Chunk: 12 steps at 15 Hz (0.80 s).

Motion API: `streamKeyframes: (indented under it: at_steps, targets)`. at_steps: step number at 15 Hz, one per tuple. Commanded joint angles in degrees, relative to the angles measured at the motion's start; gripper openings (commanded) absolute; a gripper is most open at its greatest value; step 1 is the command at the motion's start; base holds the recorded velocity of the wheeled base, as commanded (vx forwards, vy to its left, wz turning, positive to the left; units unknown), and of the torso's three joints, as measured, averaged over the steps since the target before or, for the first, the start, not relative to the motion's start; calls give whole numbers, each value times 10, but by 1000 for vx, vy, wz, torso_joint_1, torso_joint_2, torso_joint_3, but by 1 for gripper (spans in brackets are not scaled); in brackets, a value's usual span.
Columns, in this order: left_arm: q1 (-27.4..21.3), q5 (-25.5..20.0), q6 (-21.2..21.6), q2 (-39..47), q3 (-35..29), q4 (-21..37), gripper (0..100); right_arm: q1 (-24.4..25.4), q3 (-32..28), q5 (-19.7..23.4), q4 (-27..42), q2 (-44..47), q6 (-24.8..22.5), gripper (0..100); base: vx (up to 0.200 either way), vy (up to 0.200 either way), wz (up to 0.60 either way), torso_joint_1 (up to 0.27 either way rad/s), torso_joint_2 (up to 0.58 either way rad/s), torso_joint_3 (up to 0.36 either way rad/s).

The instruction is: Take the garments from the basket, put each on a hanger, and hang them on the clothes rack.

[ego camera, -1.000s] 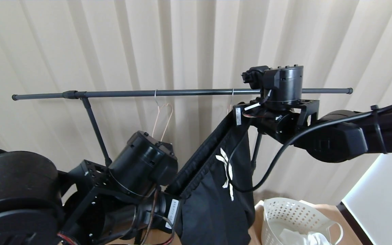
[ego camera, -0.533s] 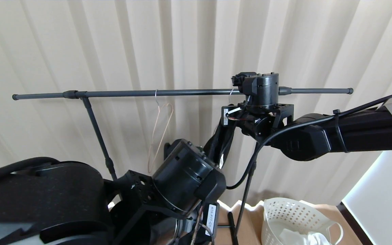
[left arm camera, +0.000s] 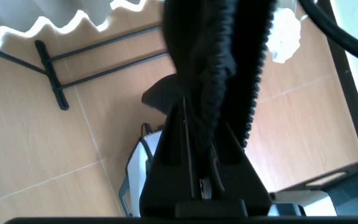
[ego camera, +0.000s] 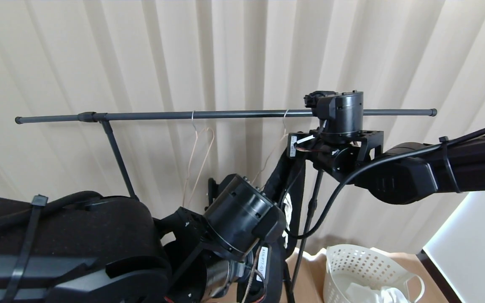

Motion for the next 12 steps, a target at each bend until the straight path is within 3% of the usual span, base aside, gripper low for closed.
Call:
streamKeyframes:
  at_steps: [1, 2, 4, 10, 12]
  targets:
    - [23, 6, 1, -8, -1, -1, 0, -15, 39, 1, 0, -42, 8, 0, 0, 0, 0, 0, 0, 0]
    - [52, 42, 18, -15, -13, -1, 0, -34, 93, 0, -1, -72, 15, 0, 0, 0, 0, 0, 0, 0]
    - [93, 47, 50, -14, -51, -2, 0, -43, 149, -2, -1, -107, 15, 0, 0, 0, 0, 0, 0, 0]
    - [164, 48, 112, 29, -173, 1, 0, -44, 209, -1, 13, -173, -51, 0, 0, 0, 0, 0, 0, 0]
    - [175, 48, 125, 31, -180, 0, 0, -40, 220, 4, 38, -202, -59, 0, 0, 0, 0, 0, 0, 0]
